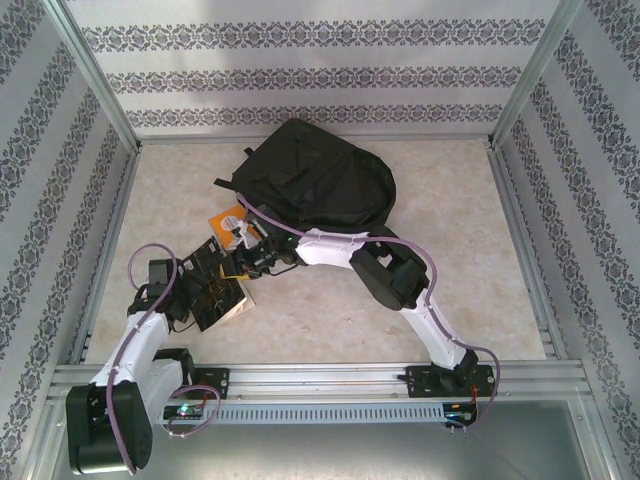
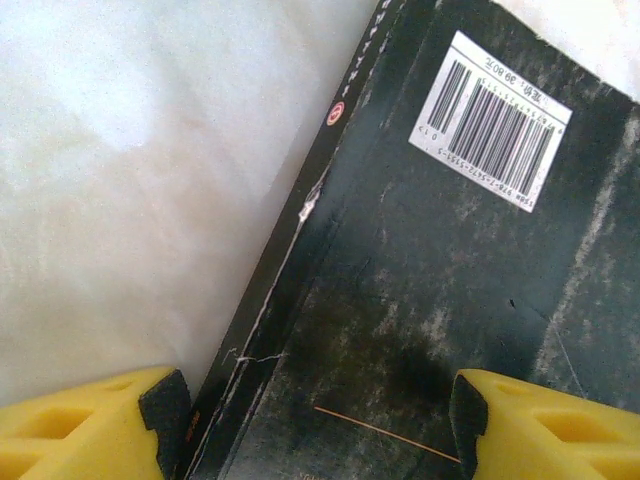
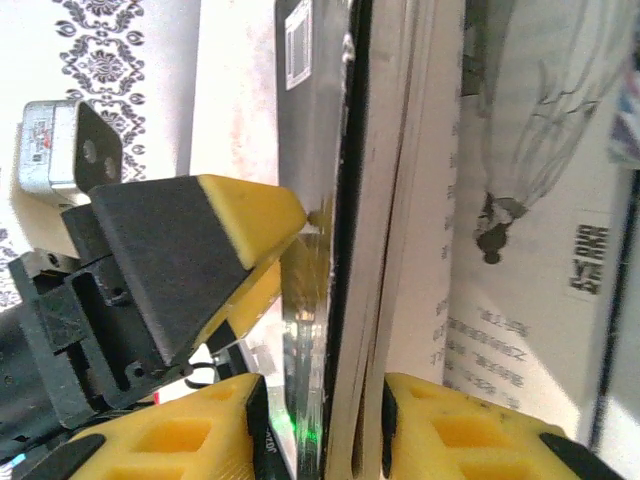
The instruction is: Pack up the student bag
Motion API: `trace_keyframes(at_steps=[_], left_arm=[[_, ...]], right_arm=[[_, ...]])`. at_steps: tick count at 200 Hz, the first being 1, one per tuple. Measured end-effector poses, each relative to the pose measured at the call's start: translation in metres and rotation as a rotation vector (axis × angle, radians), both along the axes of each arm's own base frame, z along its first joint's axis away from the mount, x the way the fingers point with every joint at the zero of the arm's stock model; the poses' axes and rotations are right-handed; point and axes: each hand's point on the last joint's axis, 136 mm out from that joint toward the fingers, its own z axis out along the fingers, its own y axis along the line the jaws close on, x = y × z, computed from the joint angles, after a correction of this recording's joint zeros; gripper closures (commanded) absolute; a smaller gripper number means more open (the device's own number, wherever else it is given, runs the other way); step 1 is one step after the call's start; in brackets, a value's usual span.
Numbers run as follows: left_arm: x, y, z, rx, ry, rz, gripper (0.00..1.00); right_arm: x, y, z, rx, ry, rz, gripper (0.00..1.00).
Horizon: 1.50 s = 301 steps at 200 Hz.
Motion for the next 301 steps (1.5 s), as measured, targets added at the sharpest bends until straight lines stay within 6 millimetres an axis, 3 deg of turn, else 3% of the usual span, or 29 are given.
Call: trace_keyframes(at_steps=[26, 52, 76, 107, 125, 167, 200, 246, 301], left_arm=[[0.0, 0.0, 0.001, 0.003, -0.003, -0.005, 0.29], [-0.001, -0.001, 0.003, 0.009, -0.011, -0.016, 0.28], [0.0, -0.003, 0.009, 0.012, -0.026, -0.038, 0.19], [-0.011, -0.018, 0.019, -0.029, 0.031, -0.094, 0.11], [-0.013, -0.019, 0.037, -0.031, 0.052, -0.102, 0.09], [-0.003, -0.016, 0.097, 0.0, -0.061, -0.103, 0.04], [0.006, -0.03, 0.123, -0.026, -0.142, -0.199, 0.04], [0.027, -0.074, 0.163, -0.13, -0.319, -0.468, 0.06], [0.04, -0.13, 0.204, -0.285, -0.505, -0.738, 0.06]], right_arm=[[-0.003, 0.003, 0.002, 0.004, 0.01, 0.005, 0.59], [-0.003, 0.008, -0.002, -0.001, 0.017, 0.011, 0.74], [-0.003, 0.005, -0.009, -0.026, 0.016, 0.004, 0.85], [-0.007, -0.006, -0.014, -0.044, 0.021, -0.006, 0.91], [-0.014, -0.017, -0.009, -0.05, -0.003, -0.008, 0.94], [-0.032, -0.046, 0.035, -0.024, -0.096, -0.024, 1.0], [-0.019, -0.079, 0.071, 0.04, -0.162, -0.096, 0.99], [0.006, -0.129, 0.101, 0.089, -0.189, -0.223, 0.97], [0.008, -0.163, 0.165, 0.222, -0.223, -0.288, 0.95]])
